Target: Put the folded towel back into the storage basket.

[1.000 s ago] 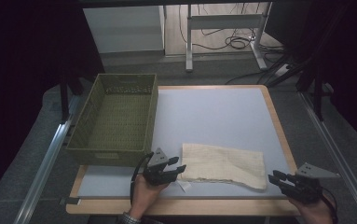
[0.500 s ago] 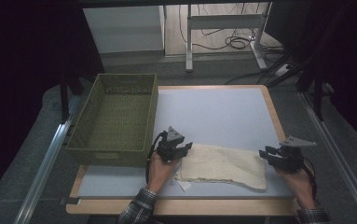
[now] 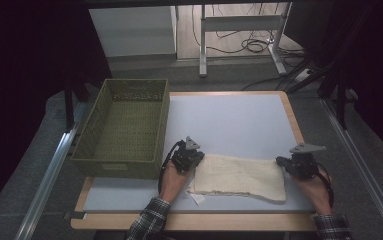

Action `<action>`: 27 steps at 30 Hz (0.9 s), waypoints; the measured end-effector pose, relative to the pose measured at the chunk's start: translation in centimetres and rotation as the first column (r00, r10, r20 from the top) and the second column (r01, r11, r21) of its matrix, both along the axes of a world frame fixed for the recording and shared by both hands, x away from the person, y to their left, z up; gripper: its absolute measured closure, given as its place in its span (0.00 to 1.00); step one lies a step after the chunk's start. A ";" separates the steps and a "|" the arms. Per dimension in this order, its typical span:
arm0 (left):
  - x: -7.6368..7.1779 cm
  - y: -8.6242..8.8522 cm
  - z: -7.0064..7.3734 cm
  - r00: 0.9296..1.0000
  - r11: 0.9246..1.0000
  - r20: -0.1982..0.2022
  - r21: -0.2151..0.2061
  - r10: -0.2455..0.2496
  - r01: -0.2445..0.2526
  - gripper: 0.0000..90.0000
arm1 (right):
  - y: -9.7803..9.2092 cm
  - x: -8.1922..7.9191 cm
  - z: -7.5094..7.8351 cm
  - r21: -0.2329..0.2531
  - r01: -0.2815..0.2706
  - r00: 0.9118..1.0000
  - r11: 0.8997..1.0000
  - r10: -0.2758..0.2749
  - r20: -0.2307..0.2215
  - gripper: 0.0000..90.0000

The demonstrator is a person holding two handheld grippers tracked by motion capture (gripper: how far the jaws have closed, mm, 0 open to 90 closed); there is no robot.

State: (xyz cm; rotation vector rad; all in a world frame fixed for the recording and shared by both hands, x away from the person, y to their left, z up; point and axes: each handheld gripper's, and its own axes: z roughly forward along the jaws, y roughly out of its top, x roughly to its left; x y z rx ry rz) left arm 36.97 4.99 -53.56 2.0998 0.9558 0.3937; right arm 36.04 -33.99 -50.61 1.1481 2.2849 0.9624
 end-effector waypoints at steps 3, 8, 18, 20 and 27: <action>-0.5 0.5 0.6 1.000 0.999 0.025 -0.034 0.005 -0.005 0.95 | 0.0 1.1 1.0 0.002 0.012 0.999 1.000 -0.012 0.033 0.96; -1.3 0.8 0.9 0.999 1.000 0.040 -0.023 0.018 -0.017 0.95 | 0.6 3.6 1.6 0.003 0.012 0.999 1.000 -0.013 0.043 0.95; -0.5 0.8 -0.6 0.998 0.998 -0.012 0.004 0.059 -0.059 0.59 | 1.7 4.7 1.8 0.097 0.018 1.000 0.995 -0.019 0.004 0.80; -0.3 0.9 -0.6 0.997 0.997 -0.021 -0.005 0.074 -0.074 0.54 | 3.0 4.2 2.4 0.104 -0.022 1.000 0.994 0.022 -0.003 0.80; -0.2 0.9 -0.7 0.994 0.994 -0.037 -0.013 0.104 -0.104 0.43 | 9.1 3.8 0.8 0.123 -0.162 0.984 0.979 0.169 -0.053 0.90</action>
